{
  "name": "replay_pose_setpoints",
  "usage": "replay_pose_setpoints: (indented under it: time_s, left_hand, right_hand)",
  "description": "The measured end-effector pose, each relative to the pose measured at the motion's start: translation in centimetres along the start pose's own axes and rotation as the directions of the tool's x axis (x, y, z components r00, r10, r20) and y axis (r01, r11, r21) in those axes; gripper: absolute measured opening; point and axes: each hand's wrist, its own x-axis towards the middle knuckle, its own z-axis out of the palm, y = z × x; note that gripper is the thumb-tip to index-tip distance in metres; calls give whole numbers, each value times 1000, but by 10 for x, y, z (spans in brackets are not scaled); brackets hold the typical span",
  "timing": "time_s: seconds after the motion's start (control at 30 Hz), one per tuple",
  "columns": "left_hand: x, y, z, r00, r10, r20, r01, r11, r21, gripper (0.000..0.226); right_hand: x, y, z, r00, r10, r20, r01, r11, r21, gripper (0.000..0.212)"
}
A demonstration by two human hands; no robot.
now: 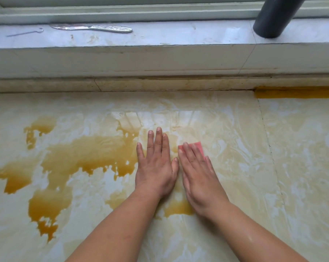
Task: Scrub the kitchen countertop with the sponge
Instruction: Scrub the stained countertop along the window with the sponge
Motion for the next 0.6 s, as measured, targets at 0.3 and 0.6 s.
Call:
replay_pose_setpoints:
  time_s: [0.3,0.6]
  left_hand:
    - [-1,-2,-2,1000,12,-8,-12,1000,-12,79]
    - [-1,2,-5,1000,-20,6,20,1000,-14,80]
  right_hand:
    - [109,-1,-33,994,-34,101,36,999,-14,61]
    - [84,10,-29,987,-93,131,97,995,-25,62]
